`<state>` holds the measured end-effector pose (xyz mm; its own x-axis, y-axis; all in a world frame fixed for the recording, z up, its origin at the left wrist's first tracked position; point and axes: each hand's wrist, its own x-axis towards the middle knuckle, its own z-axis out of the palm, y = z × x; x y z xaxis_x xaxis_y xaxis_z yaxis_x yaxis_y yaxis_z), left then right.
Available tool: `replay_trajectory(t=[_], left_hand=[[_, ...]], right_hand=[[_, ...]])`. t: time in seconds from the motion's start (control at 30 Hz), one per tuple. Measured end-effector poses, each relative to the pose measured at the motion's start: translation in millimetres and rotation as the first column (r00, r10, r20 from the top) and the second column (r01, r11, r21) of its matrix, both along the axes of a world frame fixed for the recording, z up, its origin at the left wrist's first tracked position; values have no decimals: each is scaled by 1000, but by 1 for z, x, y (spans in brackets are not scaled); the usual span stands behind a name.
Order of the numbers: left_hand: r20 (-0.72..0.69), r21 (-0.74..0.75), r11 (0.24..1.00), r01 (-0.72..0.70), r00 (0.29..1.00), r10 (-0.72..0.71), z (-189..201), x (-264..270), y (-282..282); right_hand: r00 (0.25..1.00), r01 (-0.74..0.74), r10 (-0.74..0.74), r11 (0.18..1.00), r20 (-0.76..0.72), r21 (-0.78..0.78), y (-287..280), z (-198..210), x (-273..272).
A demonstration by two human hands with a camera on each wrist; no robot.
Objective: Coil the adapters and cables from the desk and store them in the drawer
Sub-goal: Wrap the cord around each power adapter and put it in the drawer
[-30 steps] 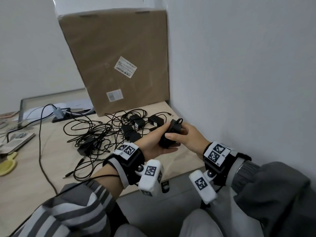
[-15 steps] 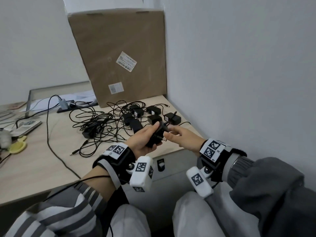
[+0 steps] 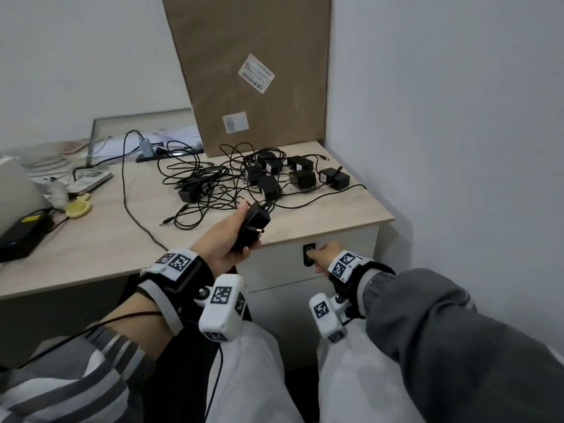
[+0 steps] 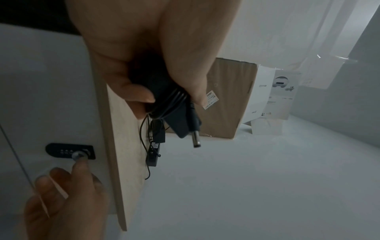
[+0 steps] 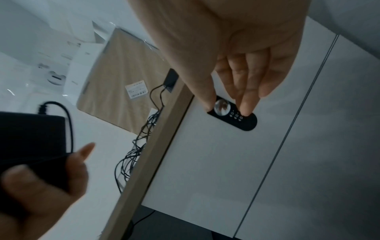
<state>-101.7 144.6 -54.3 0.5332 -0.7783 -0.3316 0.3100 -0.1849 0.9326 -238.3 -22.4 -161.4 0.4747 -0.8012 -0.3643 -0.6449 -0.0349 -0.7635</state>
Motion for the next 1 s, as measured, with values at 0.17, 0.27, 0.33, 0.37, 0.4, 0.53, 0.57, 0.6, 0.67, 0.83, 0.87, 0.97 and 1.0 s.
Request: replay_trajectory(t=[0.17,0.27,0.33,0.37,0.4,0.53,0.57,0.6,0.67,0.83,0.87,0.97,1.0], left_hand=[[32,-4,1000,-13,999,13,-1,9,18],[44,-16,999,-43,998,44,-1,16,25],[43,-19,998,-56,997,56,1,18,26],[44,-18,998,-60,997,60,1,19,27],[45,-16,998,-64,997,64,2,19,28],[53,-21,997,-71,996,72,4,19,32],[57,-21,997,-68,996,69,4,19,34],[59,-22,998,-63,996,64,4,19,35],[63,-21,998,-60,996,61,4,18,38],[57,-8,999,-49,997,49,5,9,45],[51,-3,999,-42,998,43,6,6,45],[29,17,999,-32,999,32,10,-4,47],[21,21,999,-27,999,26,11,-8,47]], right_hand=[[999,50,-49,997,10,-54,-1,-7,17],[993,26,-40,992,-111,-123,5,2,19],[976,-23,-12,988,-216,-156,6,5,18],[972,-38,-1,986,-233,-162,6,6,18],[970,-43,2,985,-242,-166,7,8,17],[960,-70,14,979,-279,-193,6,11,14],[959,-72,14,978,-282,-197,6,12,13],[961,-70,13,977,-276,-199,6,12,13],[961,-81,21,975,-276,-206,6,14,13],[925,-171,86,964,-371,-202,17,18,-3],[921,-191,112,965,-372,-183,19,19,-11],[899,-285,231,953,-373,-97,26,23,-36],[880,-327,269,941,-391,-87,31,28,-45]])
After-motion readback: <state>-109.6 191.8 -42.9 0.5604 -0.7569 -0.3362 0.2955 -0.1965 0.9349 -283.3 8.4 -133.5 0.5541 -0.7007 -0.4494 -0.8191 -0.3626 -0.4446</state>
